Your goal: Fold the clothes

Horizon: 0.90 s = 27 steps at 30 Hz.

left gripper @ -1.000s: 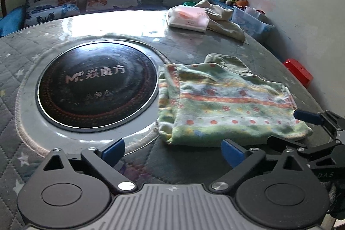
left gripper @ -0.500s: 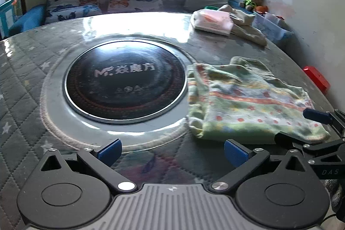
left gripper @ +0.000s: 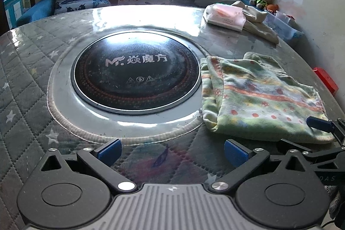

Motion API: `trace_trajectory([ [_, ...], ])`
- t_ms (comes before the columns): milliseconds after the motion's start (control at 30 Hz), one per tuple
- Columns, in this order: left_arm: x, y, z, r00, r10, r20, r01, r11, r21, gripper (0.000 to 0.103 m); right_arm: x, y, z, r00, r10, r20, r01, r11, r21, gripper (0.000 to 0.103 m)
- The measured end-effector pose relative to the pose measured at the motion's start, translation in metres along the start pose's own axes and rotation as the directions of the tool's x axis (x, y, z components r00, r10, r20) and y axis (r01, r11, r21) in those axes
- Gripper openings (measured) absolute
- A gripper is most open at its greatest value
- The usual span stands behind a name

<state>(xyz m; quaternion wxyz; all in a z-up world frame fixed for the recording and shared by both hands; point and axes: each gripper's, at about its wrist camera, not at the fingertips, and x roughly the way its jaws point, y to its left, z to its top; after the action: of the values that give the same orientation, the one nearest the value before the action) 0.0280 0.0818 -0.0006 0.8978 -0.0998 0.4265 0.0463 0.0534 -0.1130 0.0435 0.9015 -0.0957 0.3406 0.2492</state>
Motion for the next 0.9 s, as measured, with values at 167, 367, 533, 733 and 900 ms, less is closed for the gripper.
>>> trace_trajectory([
  [167, 0.005, -0.001, -0.002, 1.000, 0.008, -0.020, -0.008, 1.000, 0.001, 0.103, 0.004, 0.004, -0.002, 1.000, -0.019, -0.009, 0.019, 0.999, -0.030, 0.103],
  [367, 0.008, -0.001, -0.003, 0.999, 0.028, -0.036, -0.028, 1.000, 0.011, 0.103, 0.007, 0.011, -0.003, 0.999, -0.048, -0.026, 0.046, 0.996, -0.079, 0.103],
  [533, 0.010, -0.003, -0.004, 0.998, 0.042, -0.038, -0.041, 0.999, 0.025, 0.103, 0.007, 0.010, -0.003, 0.998, -0.047, -0.038, 0.044, 0.996, -0.083, 0.103],
  [733, 0.011, -0.004, -0.004, 0.998, 0.050, -0.037, -0.049, 0.998, 0.029, 0.103, 0.008, 0.011, 0.000, 0.997, -0.050, -0.054, 0.045, 0.995, -0.085, 0.103],
  [900, 0.010, -0.003, -0.005, 0.998, 0.046, -0.035, -0.045, 0.999, 0.027, 0.103, 0.009, 0.011, 0.002, 0.996, -0.054, -0.071, 0.048, 0.995, -0.088, 0.103],
])
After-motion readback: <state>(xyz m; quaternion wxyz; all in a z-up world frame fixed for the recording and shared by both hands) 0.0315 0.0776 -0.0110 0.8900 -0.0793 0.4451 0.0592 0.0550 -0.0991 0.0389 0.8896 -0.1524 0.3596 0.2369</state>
